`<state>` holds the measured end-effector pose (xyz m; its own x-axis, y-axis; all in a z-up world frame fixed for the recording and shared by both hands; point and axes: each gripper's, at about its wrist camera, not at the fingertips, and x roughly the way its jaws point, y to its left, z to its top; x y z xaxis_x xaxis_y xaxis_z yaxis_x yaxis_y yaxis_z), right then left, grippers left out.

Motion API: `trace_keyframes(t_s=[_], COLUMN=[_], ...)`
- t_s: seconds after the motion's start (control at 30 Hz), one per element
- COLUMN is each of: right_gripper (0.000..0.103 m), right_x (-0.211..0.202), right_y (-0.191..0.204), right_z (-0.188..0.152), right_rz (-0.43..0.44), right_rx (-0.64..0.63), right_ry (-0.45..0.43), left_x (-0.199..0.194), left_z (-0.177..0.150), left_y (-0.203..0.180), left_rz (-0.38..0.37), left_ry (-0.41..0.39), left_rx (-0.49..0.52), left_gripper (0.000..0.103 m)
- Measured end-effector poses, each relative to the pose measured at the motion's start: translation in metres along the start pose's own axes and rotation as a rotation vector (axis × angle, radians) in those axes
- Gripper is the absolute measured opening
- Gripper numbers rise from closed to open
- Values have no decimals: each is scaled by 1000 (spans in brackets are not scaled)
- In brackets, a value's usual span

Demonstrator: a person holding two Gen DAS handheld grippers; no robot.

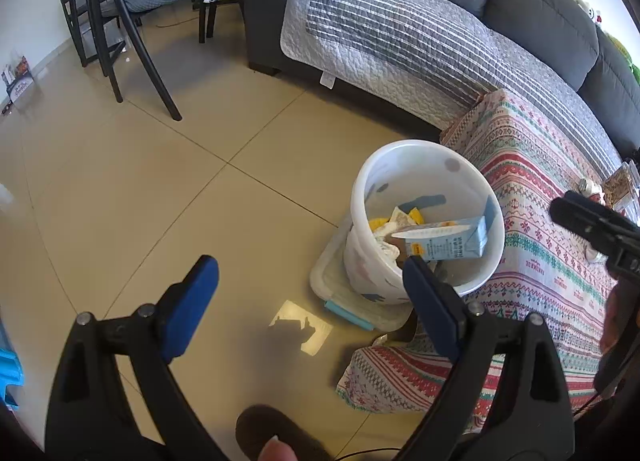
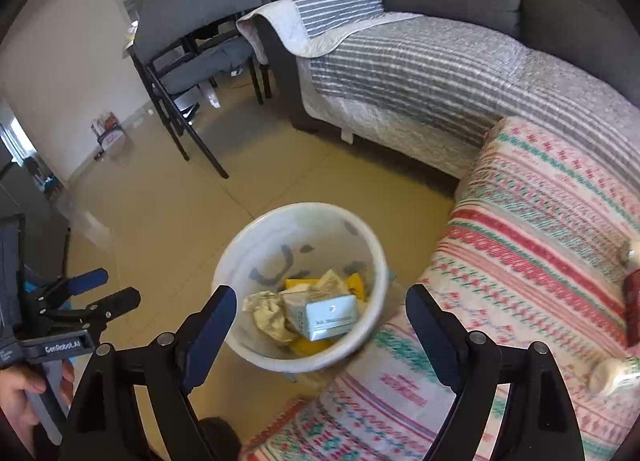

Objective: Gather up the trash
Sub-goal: 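Drop the crumpled paper into the bin with the left tool while the right tool drops the carton in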

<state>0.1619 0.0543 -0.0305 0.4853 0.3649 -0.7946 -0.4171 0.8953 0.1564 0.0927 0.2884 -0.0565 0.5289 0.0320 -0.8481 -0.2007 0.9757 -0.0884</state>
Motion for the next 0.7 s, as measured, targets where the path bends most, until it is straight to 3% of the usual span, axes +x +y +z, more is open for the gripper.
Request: trace_keyframes(t_s=[0.37,0.7], right_gripper=[88,93], right_x=[-66,-130], right_y=[-66,-145], right_z=[-13,-37], right_rz=[-85,-226], right_rx=[42,136], right_ry=[-16,-28], left_x=[2,2], left_z=[8,13], left_y=[-38,-114], left_rz=[-49,-123], left_ry=[-1,-11], left_rx=[52,152], left_gripper=[97,100])
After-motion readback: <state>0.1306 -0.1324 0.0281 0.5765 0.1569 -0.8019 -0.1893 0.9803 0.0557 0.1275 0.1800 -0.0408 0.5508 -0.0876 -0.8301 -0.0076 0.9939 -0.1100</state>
